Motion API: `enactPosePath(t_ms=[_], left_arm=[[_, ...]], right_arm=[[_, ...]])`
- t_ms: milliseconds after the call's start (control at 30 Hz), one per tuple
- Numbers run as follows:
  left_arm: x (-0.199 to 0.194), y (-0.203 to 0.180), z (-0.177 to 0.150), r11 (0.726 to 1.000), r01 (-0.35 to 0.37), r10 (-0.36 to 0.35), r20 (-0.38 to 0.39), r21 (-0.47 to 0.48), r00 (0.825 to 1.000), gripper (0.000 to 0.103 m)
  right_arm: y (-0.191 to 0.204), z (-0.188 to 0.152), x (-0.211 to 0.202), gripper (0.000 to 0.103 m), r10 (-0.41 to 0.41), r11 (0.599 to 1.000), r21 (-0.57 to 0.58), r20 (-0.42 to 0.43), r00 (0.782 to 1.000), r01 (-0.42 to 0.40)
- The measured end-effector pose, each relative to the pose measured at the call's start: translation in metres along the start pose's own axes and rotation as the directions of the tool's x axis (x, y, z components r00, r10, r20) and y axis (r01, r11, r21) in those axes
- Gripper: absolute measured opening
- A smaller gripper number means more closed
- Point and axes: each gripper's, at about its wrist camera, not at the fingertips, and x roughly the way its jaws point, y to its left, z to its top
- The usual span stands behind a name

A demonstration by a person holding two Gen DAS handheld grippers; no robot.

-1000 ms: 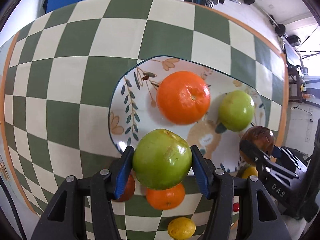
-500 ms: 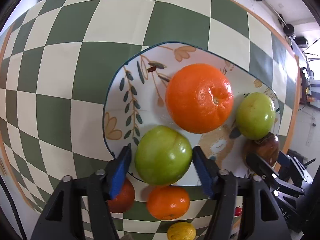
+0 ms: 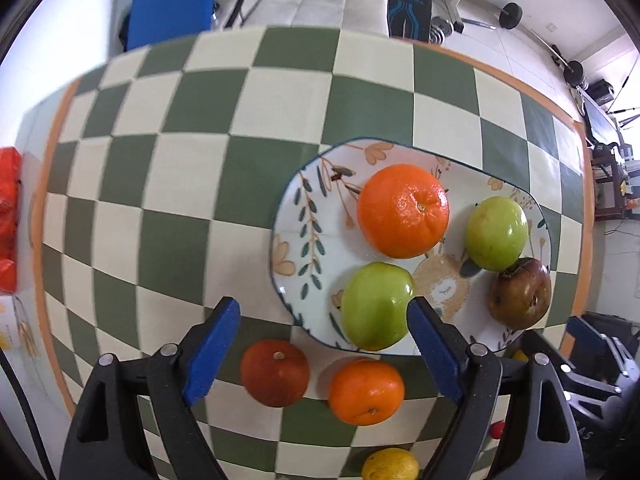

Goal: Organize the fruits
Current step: 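Lower both fruits onto the plate beside the others and open both tools, then lift both open tools up away from the plate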

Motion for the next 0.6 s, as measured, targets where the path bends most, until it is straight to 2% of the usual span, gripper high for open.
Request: enactPosePath(t_ms=[67,267,600], left_arm=[[-0.013,0.001,-0.011,0.999,-0.033,0.033,0.054,0.011,0.998,0.085],[-0.045,0.000,-0.048,0.998,-0.060,0.054,0.151,0.037,0.987,0.085],[-0.100,-0.011,-0.098,0.997,-0.025,0.002,0.301,0.071,0.953,0.085]], right_arm=[[0.000,-0.008,-0.010,0.096,-0.008,1.000,0.007,0.022,1.000,0.007],[0.002,-0.040,-0.047,0.096,-0.016,1.000,0.021,0.089,0.996,0.014],[0.016,-0.098,-0.110,0.096,-0.014,1.000,0.028,0.216,0.976,0.008]])
